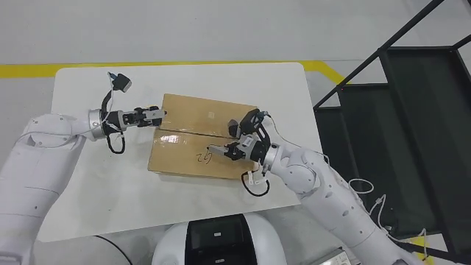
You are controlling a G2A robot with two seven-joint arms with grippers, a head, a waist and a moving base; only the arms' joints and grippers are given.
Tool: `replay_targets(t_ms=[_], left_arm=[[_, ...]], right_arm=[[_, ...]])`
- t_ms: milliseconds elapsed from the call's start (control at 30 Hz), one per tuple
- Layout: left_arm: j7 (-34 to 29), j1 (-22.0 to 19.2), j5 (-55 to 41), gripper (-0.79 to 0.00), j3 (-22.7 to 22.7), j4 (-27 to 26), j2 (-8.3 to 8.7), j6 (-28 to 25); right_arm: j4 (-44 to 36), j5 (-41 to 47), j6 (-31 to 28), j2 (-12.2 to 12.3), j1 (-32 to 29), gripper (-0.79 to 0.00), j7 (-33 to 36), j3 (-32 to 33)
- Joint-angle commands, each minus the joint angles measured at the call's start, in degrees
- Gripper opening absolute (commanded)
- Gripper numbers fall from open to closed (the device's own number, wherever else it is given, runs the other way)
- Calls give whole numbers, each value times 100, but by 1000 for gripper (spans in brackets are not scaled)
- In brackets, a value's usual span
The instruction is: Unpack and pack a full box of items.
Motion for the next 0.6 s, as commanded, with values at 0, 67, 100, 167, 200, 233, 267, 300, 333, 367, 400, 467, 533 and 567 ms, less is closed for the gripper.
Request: replay_targets(t_ms=[0,67,100,167,200,233,267,300,333,367,400,467,533,567], left_arm=[[146,144,103,0,-183,-99,55,71],[376,248,365,0,-347,-143,109,267],[547,294,548,0,-397,-165,126,373],[805,381,830,0,-395,-235,135,591],[901,406,966,0,-366,-256,132,692],[1003,419,1101,0,-321,-263,123,792],[1085,415,1196,0,-270,-273,110,888],[1106,400,1242,0,-203,-278,92,969],[1079,382,1200,0,-132,-268,69,1024],[1015,351,1129,0,-56,-245,43,1058],[942,309,1100,0,27,-221,16,1055],[866,220,1039,0,191,-149,-43,1031],[813,127,956,0,353,-81,-108,984],[789,73,945,0,432,-45,-139,960]], right_arm=[[-148,-34,-14,31,-126,0,48,118],[-296,-85,-12,61,-259,0,91,226],[-362,-89,-24,74,-322,0,119,274],[-472,-70,-73,97,-423,0,185,348],[-498,-17,-125,105,-456,0,218,375],[-508,11,-154,112,-472,0,254,400],[-504,33,-164,115,-474,0,287,409],[-474,87,-176,112,-458,0,308,396],[-418,157,-191,105,-419,0,329,370],[-351,227,-206,95,-365,0,351,330],[-290,282,-220,83,-304,0,365,286],[-162,406,-268,56,-179,0,391,178],[-28,446,-260,29,-44,0,380,91],[32,465,-255,17,7,0,371,55]])
